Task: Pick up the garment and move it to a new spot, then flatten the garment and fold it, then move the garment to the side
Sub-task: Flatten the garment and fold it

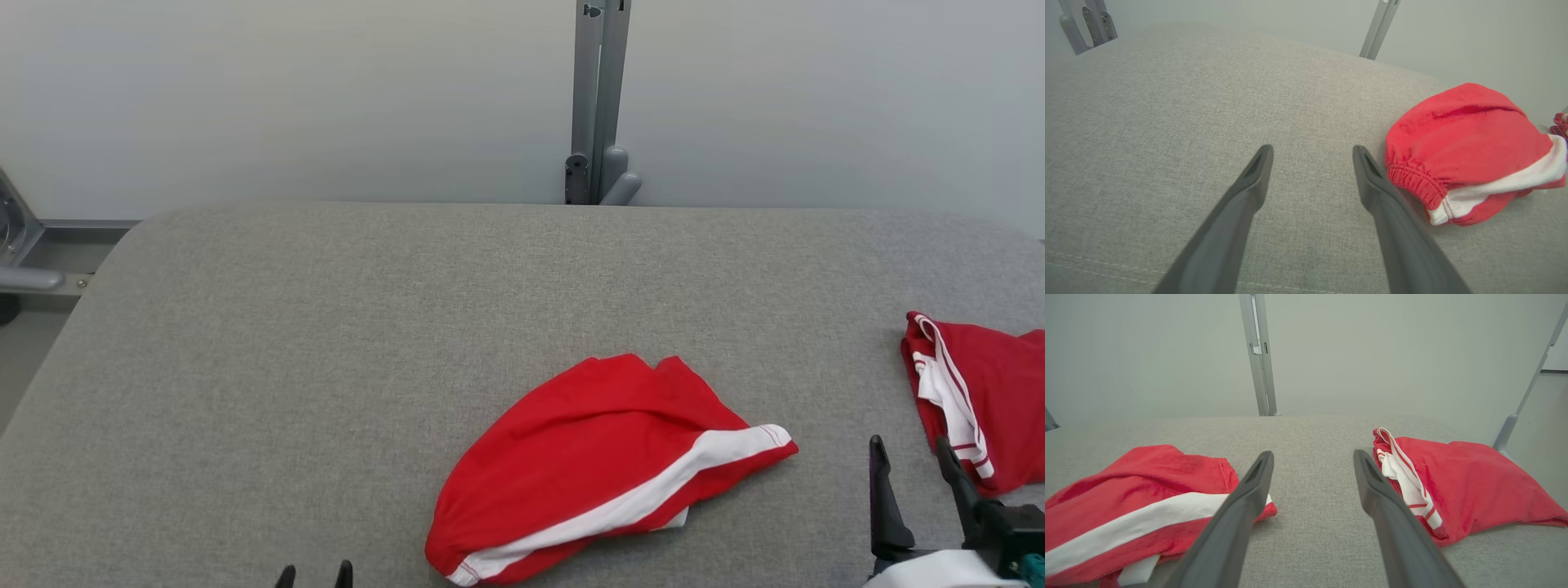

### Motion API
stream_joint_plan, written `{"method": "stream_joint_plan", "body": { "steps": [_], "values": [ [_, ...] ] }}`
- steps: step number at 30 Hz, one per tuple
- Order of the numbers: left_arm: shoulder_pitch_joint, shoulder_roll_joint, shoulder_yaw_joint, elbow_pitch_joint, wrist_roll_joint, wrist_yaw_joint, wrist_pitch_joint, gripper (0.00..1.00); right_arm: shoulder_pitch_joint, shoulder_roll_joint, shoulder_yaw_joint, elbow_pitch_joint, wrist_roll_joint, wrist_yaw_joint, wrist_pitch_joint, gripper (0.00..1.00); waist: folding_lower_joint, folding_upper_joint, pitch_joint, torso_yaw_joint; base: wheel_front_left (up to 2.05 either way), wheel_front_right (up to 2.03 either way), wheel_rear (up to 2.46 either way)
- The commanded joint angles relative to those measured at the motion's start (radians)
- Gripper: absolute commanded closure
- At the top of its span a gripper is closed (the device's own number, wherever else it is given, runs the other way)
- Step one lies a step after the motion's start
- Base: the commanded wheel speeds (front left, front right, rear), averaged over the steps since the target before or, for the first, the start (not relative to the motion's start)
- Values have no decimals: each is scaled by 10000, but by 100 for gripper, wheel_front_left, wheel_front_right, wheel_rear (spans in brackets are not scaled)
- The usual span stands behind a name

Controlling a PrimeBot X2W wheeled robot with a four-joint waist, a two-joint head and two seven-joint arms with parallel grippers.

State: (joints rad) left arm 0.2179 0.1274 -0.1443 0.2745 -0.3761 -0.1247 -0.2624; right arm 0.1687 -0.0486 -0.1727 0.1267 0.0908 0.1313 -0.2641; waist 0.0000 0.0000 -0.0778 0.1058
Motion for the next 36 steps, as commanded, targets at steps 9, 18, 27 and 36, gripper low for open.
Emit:
{"method": "stream_joint_plan", "body": {
  "steps": [9,18,27,36],
  "values": [
    [-29,420,-1058,-411,-2015,-68,2780,0,-1892,-1499,2093,1686,1284,-10,1851,0,0,0,218,-57,0,0,0],
    [-263,328,-1684,-1273,-3148,-70,4876,0,-3553,-2719,3652,2361,2879,-10,5101,0,0,0,721,192,0,0,0],
    [-990,191,-2253,-1124,-3575,-72,4974,0,-4332,-2979,4184,3171,3403,-10,5524,0,0,0,1349,398,0,0,0],
    [-1335,398,-2614,-717,-4025,-72,4801,0,-4571,-3114,4787,3514,3877,-10,5430,0,0,0,1400,315,0,0,0]
  ]
}}
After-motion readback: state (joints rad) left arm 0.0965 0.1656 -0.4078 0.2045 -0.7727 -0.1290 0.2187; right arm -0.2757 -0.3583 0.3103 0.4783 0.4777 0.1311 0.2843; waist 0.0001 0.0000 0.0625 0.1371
